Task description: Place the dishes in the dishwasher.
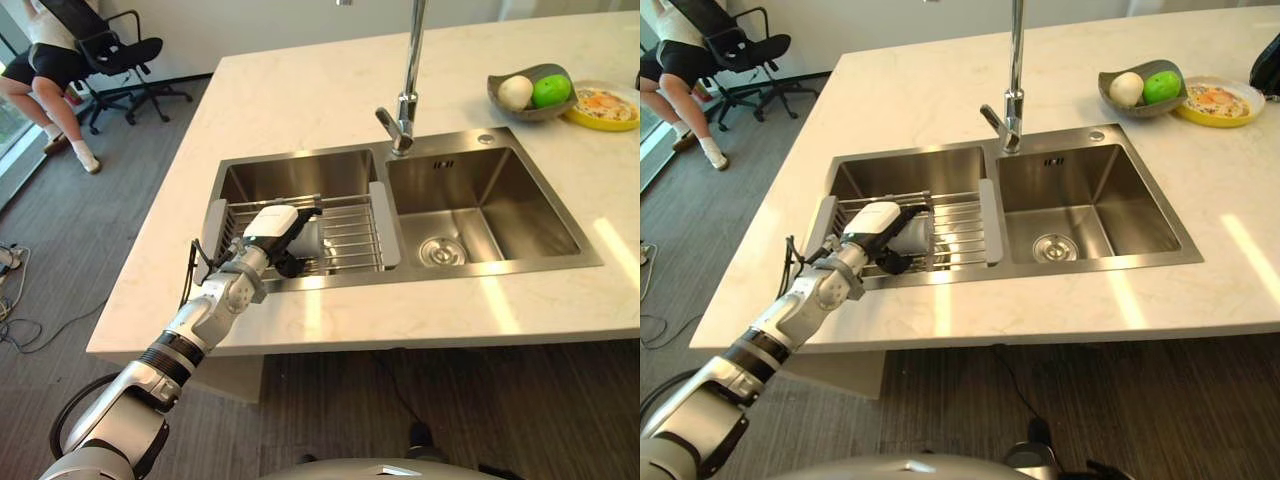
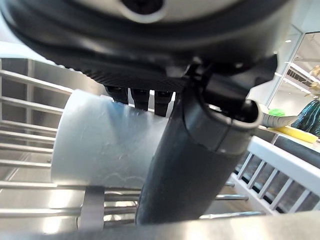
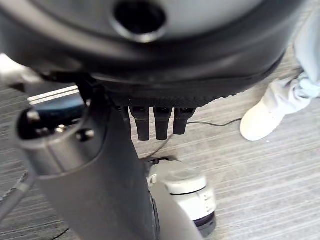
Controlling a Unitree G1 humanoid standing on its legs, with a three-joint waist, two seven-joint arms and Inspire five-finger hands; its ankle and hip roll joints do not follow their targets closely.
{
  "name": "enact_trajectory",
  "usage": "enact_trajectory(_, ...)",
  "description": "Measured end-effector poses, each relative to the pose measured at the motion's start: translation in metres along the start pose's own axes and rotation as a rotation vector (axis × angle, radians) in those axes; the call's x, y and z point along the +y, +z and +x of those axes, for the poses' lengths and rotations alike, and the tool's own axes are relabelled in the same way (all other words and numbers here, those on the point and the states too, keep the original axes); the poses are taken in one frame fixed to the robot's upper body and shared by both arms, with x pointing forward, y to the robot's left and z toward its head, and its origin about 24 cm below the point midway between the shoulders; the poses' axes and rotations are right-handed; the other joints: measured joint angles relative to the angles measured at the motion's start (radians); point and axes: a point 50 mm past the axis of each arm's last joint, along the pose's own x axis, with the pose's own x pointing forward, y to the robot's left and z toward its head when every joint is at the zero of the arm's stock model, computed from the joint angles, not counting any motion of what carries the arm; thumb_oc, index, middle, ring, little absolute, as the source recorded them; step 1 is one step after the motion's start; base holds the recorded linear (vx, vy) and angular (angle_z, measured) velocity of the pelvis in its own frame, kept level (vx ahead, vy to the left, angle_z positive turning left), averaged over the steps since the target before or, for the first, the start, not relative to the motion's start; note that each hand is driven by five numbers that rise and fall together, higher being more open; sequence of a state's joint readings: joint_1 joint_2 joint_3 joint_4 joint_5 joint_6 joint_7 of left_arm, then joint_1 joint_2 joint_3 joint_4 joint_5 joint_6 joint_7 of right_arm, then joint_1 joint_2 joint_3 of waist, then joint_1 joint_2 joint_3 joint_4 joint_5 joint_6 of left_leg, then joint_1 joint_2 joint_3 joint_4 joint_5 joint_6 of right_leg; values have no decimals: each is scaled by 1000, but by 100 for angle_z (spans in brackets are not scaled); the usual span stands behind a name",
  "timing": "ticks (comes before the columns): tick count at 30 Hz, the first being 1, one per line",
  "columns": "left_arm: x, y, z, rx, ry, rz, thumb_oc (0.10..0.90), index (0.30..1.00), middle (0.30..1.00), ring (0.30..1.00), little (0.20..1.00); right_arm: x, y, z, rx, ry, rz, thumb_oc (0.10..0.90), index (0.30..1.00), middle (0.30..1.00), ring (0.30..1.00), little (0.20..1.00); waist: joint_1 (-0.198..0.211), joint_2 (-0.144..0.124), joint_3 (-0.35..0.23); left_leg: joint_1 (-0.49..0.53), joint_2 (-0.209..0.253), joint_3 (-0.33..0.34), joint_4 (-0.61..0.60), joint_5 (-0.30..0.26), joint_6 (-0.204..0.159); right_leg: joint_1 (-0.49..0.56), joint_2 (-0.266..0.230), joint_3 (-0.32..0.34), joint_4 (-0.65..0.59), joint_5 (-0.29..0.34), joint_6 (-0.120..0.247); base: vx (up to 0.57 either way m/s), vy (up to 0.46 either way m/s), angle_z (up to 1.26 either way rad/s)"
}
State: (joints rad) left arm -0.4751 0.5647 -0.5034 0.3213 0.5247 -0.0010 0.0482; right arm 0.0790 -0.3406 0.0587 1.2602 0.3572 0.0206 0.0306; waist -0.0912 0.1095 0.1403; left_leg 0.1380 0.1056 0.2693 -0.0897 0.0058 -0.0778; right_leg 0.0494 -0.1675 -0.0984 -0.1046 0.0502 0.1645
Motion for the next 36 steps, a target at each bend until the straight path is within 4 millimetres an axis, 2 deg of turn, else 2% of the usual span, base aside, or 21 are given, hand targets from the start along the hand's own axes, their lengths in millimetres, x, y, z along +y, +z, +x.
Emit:
enact_trajectory(9,5,-7,4,52,7,12,800,900,900,900,900,0,0,0,13,-1,0,800,900,900,900,900,3,-2,1,3,0,-5,0,-1,1,5,0,-4,0,1,-5,0,0,0)
enact_trajectory(16,7,-15,15,116,-31,58,800,900,900,900,900,0,-1,0,29,-1,0,800,900,900,900,900,1,-2,2,3,1,-10,0,-1,3,7,0,-6,0,-2,-1,5,-2,1)
enact_trajectory(17,8,-12,19,109,-57,76,679,719,719,719,719,0,0,1,31,0,0,800,900,900,900,900,3,-1,1,3,1,-11,0,-1,3,8,0,-7,0,-2,-1,0,0,0)
enact_trajectory(18,8,-10,22,100,-79,96,452,378,378,378,378,0,0,1,34,1,0,800,900,900,900,900,5,0,1,4,0,-11,0,-1,3,8,0,-7,0,-1,-1,0,0,0)
enact_trajectory(19,9,-8,24,90,-103,121,400,300,300,300,300,0,1,1,37,0,-1,800,900,900,900,900,6,1,0,5,0,-11,0,-1,3,9,0,-7,0,-1,-1,0,0,0)
enact_trajectory(26,14,10,37,28,-198,238,400,300,300,300,300,-2,3,1,46,4,-42,800,900,900,900,900,8,12,-6,4,1,-11,0,-1,3,9,0,-7,0,1,-5,0,0,0)
enact_trajectory(30,13,18,40,-1,-205,243,400,300,300,300,300,-1,6,1,41,6,-43,800,900,900,900,900,8,12,-6,3,1,-11,0,0,6,7,0,-7,0,1,-5,0,0,0)
enact_trajectory(34,20,40,38,-121,-156,246,400,300,300,300,300,-1,6,1,37,9,-43,800,900,900,900,900,11,12,-5,-2,1,-14,0,1,6,5,0,-10,0,1,-5,-2,-21,1)
enact_trajectory(36,28,52,31,-214,-91,250,400,300,300,300,300,-1,7,1,18,10,-39,800,900,900,900,900,15,12,0,-3,2,-17,0,1,6,6,0,-13,0,1,-5,9,-17,1)
